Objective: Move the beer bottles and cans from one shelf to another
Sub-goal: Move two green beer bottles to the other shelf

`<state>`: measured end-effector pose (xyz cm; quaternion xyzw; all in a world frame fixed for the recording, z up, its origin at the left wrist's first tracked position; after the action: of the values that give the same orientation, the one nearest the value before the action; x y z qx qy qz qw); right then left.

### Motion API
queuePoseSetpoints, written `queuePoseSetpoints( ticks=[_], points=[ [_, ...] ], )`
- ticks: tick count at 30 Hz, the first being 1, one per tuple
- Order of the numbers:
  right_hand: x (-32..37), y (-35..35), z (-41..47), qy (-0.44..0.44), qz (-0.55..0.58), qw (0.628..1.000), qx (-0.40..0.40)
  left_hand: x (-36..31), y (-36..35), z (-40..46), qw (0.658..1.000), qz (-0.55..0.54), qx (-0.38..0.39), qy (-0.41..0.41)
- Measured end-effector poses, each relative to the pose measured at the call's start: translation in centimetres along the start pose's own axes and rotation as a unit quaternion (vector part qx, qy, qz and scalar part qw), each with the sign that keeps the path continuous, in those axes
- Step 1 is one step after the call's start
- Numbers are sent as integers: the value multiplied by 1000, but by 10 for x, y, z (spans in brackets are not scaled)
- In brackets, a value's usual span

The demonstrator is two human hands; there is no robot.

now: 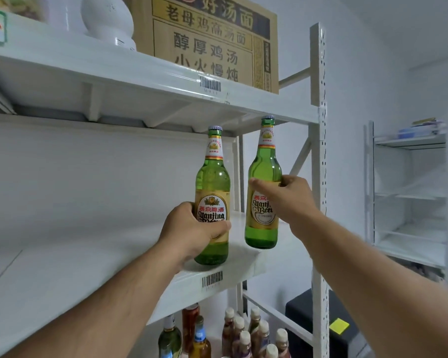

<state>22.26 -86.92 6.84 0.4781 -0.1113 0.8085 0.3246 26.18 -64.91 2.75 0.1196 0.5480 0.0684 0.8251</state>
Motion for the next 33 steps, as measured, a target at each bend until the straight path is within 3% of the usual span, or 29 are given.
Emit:
queuePoseSetpoints(
  ticks=[22,33],
  points=[
    [-89,-59,229,29,32,992,117,-3,-92,156,991,72,-100,46],
    [-129,-115,291,9,14,985,169,17,-100,209,979,74,-169,81]
  ],
)
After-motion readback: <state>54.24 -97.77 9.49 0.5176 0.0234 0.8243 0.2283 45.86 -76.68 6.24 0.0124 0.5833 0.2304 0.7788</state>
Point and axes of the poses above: each hand's wrist, its own z-axis towards the middle knuckle, its own y-axis out of the back of the hand, x = y × z, the point moved 5 cm from there along z, towards the middle knuckle, and after that the axes turned 4 degrees about -z, right-handed, at the moved point
